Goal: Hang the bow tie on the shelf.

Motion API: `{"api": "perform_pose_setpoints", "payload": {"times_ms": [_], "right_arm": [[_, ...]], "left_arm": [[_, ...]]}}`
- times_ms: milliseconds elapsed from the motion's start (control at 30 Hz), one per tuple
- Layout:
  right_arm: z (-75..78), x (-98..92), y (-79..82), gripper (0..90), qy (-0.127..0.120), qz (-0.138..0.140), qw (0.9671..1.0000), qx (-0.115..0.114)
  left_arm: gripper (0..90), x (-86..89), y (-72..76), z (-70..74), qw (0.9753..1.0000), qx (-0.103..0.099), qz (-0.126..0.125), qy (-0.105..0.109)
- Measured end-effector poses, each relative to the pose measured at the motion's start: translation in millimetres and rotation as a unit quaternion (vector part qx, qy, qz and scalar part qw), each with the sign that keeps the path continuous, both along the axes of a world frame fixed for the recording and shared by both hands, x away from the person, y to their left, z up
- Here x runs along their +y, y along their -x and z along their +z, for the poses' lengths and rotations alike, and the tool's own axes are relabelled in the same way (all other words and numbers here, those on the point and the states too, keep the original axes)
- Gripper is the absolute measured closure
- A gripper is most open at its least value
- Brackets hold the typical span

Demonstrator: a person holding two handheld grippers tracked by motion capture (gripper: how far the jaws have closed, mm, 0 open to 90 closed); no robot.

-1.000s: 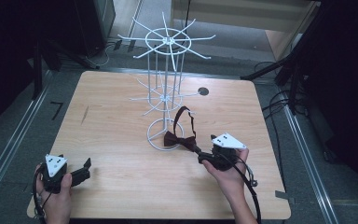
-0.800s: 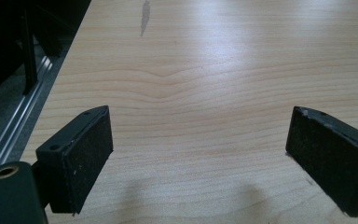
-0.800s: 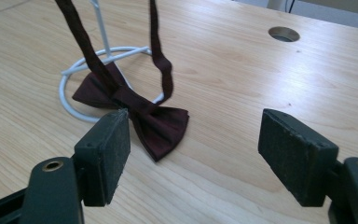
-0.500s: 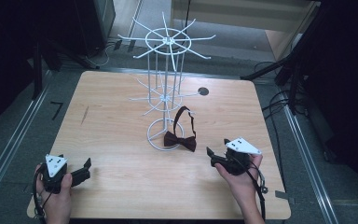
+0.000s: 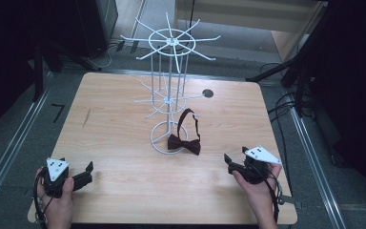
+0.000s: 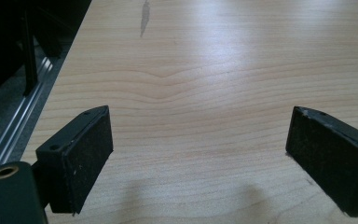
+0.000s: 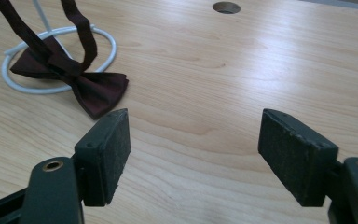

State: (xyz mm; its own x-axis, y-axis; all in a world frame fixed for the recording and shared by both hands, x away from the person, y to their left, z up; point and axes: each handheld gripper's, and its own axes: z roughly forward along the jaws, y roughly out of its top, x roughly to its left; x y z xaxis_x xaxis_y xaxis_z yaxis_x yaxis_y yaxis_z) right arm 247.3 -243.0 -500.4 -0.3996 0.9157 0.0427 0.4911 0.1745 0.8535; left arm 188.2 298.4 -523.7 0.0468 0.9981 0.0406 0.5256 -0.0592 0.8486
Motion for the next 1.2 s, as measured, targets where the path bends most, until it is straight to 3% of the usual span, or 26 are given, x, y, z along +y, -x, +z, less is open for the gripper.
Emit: {"api": "perform_pose_setpoints", "payload": {"times_ms": [633, 1200], "right_arm": [[-12.3, -43.5, 9.6, 26.3, -0.002, -0.049, 0.9987, 0.010], [-25.4, -87.2, 20.9, 26.3, -0.010, -0.096, 0.9951, 0.021]], "left_arm": [[7.9, 0.0, 0.1, 0.0, 1.0000, 0.000, 0.000, 0.000], [7.9, 0.1, 0.1, 0.1, 1.0000, 0.000, 0.000, 0.000]]}}
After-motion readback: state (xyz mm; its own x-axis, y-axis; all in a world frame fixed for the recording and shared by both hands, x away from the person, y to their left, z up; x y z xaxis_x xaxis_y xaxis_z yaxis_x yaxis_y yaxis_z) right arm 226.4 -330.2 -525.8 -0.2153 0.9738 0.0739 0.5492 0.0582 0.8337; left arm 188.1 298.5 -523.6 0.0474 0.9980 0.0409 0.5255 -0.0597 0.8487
